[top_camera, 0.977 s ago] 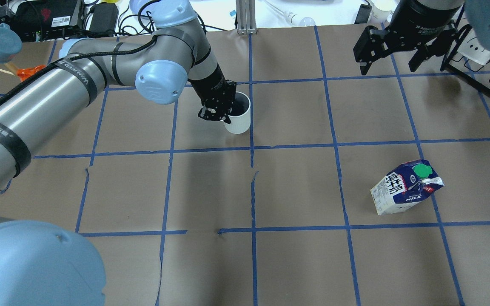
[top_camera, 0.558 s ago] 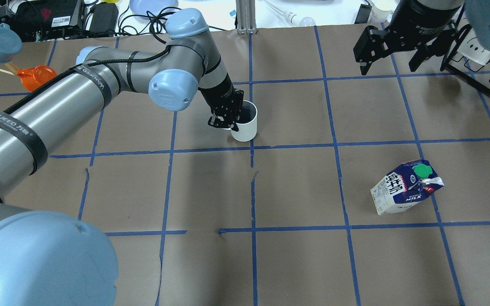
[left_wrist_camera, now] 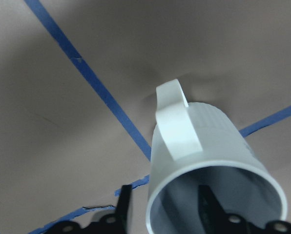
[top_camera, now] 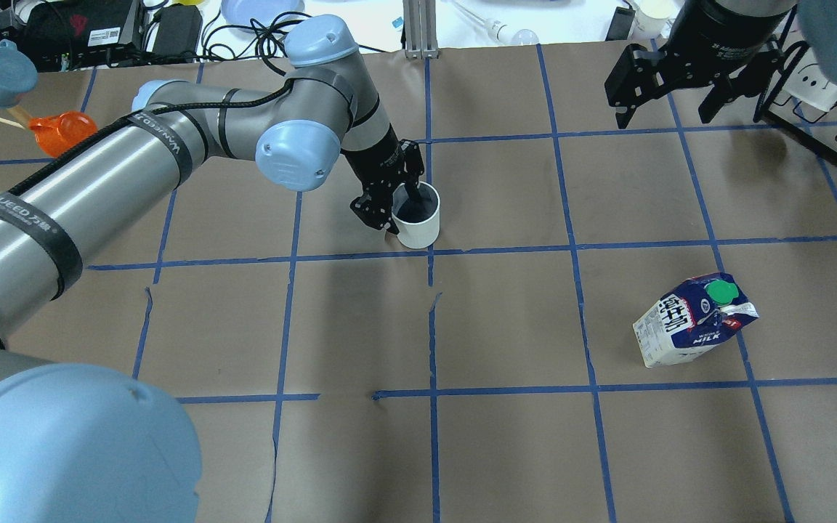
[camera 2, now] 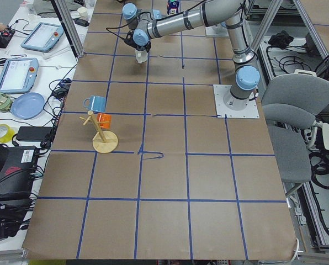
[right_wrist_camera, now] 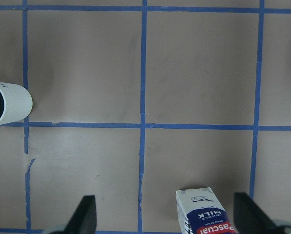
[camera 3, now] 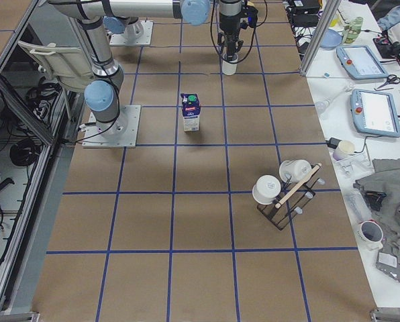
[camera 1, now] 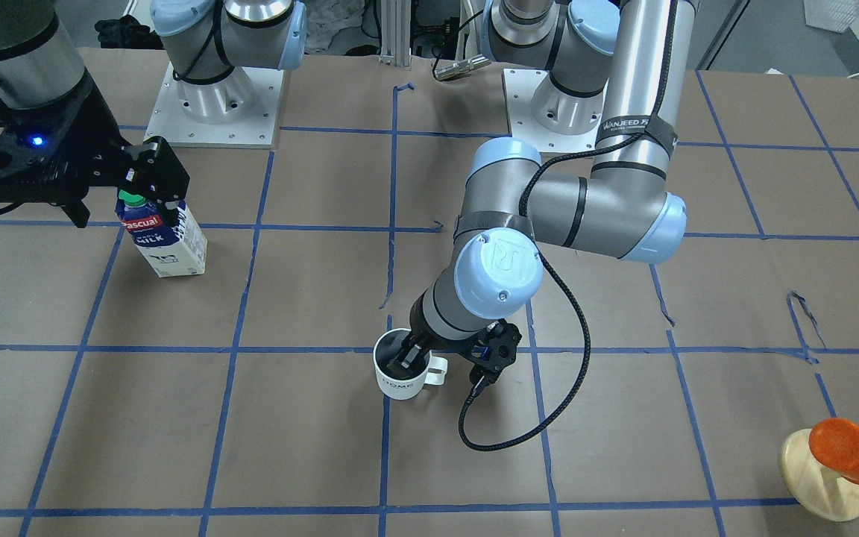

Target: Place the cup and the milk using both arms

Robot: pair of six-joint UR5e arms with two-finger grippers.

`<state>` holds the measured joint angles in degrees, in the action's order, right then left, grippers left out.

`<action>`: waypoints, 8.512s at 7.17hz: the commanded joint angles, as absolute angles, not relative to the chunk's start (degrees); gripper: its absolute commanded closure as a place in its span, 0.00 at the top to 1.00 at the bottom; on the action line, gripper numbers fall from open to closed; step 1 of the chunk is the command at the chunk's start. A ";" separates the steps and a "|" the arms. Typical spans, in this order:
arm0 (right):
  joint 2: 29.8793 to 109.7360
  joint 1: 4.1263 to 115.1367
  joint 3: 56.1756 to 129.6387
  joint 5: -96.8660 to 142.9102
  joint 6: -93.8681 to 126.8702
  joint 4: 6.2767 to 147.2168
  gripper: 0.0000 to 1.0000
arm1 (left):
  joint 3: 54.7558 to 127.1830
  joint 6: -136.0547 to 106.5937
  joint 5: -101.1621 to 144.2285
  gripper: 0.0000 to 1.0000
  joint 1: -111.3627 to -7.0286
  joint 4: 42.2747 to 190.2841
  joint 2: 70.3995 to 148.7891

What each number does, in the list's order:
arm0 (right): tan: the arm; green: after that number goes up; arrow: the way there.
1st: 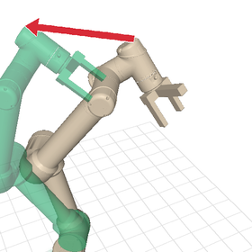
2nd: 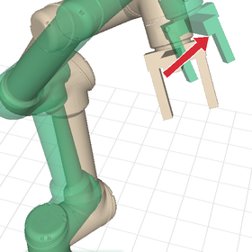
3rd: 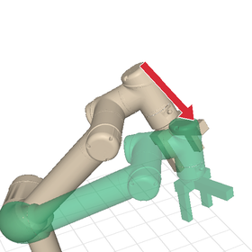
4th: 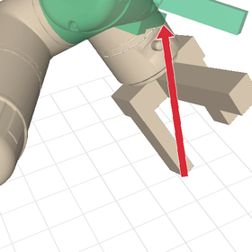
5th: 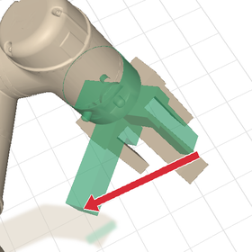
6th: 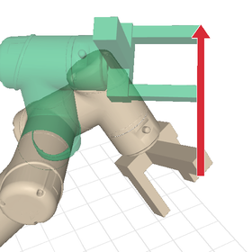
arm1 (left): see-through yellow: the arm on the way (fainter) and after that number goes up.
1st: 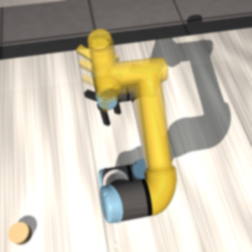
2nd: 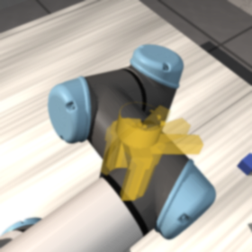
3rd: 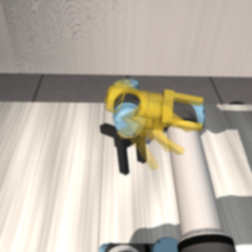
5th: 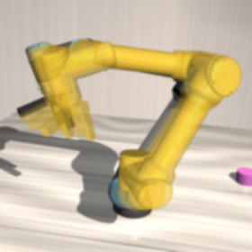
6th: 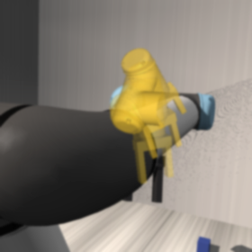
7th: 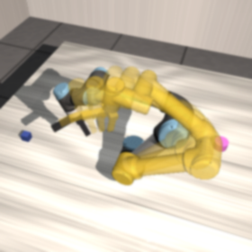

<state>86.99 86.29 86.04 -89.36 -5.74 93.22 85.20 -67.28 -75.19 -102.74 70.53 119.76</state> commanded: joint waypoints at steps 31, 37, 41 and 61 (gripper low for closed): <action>67.87 104.39 83.50 -86.22 17.03 102.64 0.20 | 85.52 2.99 -89.74 1.00 -87.01 87.45 95.27; 66.18 105.12 83.67 -86.57 16.61 102.74 0.65 | 85.52 2.90 -89.74 1.00 -87.01 87.10 95.27; 67.67 104.24 79.65 -87.45 16.44 102.48 0.73 | 84.73 2.99 -88.86 1.00 -87.19 86.92 94.83; 87.89 96.42 84.11 -93.43 6.24 90.79 1.00 | 88.07 6.50 -89.47 1.00 -87.10 85.78 93.96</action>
